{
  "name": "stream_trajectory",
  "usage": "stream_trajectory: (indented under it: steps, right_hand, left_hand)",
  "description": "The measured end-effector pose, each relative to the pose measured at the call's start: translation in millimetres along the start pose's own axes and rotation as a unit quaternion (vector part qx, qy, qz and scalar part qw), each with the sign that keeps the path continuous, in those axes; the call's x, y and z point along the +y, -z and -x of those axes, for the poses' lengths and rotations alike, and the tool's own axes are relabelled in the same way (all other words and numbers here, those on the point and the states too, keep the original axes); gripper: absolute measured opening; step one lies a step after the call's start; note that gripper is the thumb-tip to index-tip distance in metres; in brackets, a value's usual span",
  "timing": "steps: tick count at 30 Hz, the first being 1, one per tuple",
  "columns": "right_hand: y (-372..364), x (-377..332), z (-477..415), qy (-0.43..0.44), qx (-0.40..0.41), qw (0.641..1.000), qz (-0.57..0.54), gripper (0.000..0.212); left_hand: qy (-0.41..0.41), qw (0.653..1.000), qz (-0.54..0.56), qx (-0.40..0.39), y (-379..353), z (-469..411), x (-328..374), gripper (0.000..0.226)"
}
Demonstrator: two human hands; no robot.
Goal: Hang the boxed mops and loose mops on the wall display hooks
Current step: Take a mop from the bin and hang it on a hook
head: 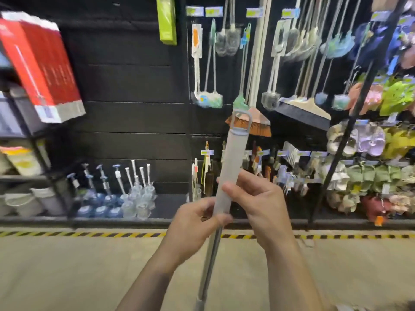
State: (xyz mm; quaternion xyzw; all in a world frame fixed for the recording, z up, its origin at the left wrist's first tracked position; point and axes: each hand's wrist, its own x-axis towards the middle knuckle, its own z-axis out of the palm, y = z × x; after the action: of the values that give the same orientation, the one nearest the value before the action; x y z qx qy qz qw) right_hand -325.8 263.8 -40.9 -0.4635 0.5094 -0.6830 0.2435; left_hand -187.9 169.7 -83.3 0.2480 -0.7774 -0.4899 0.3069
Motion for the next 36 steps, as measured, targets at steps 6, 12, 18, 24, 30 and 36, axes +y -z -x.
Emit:
stream_trajectory:
  steps: [6, 12, 18, 24, 30, 36]
  right_hand:
    - [-60, 38, -100, 0.011, -0.074, 0.997, -0.017, 0.047]
    - [-111, 68, -198, 0.012, -0.142, 0.989, -0.029, 0.055]
    - [-155, 95, -279, 0.030, -0.204, 0.977, -0.052, 0.040]
    - [-200, 122, -346, 0.029, -0.230, 0.972, -0.051, 0.033]
    - [-242, 150, -416, 0.044, -0.201, 0.979, -0.016, 0.035]
    - [-297, 160, -483, 0.064, -0.142, 0.987, 0.029, 0.039]
  left_hand:
    - [0.027, 0.996, -0.016, 0.088, 71, -53, -23, 0.018]
    - [0.055, 0.983, -0.055, 0.165, 131, -114, -46, 0.020]
    - [0.064, 0.971, -0.052, 0.226, 181, -168, -78, 0.023]
    - [0.080, 0.964, -0.058, 0.247, 227, -218, -107, 0.027]
    - [0.073, 0.969, -0.056, 0.228, 285, -280, -144, 0.019]
    - [0.035, 0.983, -0.041, 0.177, 363, -345, -171, 0.021]
